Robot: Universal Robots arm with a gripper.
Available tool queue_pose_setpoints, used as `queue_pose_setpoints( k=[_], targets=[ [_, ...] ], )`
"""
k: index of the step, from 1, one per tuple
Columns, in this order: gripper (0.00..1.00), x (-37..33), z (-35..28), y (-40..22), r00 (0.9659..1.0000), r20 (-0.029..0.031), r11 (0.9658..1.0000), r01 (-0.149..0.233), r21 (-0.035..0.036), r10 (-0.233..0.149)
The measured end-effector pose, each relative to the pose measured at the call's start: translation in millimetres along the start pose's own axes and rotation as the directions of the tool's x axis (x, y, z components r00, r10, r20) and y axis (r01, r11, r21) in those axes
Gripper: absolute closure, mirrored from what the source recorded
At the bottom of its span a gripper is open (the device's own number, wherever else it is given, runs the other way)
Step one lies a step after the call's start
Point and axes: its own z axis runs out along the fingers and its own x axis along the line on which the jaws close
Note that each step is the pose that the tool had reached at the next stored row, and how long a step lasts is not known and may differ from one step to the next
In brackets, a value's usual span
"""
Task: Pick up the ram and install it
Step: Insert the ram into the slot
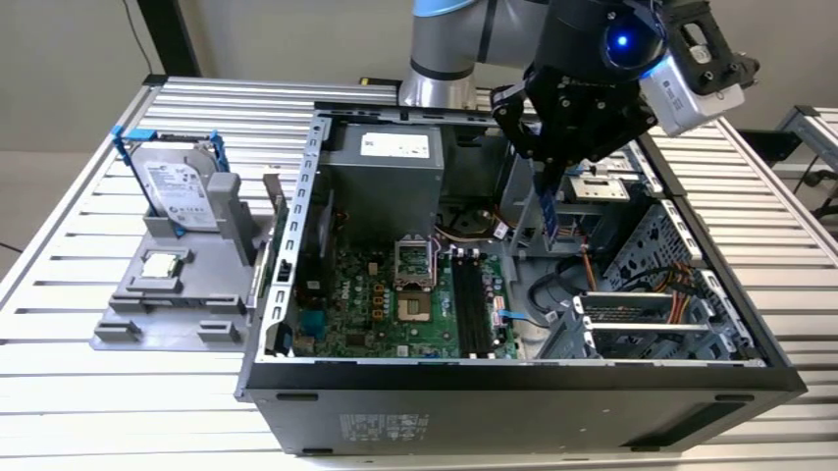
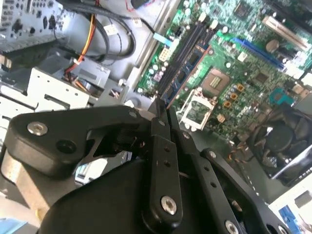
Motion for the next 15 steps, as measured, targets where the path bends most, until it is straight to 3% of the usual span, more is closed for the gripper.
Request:
queue_pose_setpoints(
  k=[5, 8, 15],
  targets=[
    [1.0, 7.2, 8.6, 0.3, 1.0, 0.0006, 1.0, 0.0, 0.0002, 0.0],
    [1.0, 11.7, 14.0, 0.4, 0.9999, 0.0049, 0.9999, 0.014, -0.001, -0.014],
    [1.0, 14.2, 26.6, 0.1, 0.9996, 0.0064, 0.9996, 0.029, -0.0018, -0.029]
  ],
)
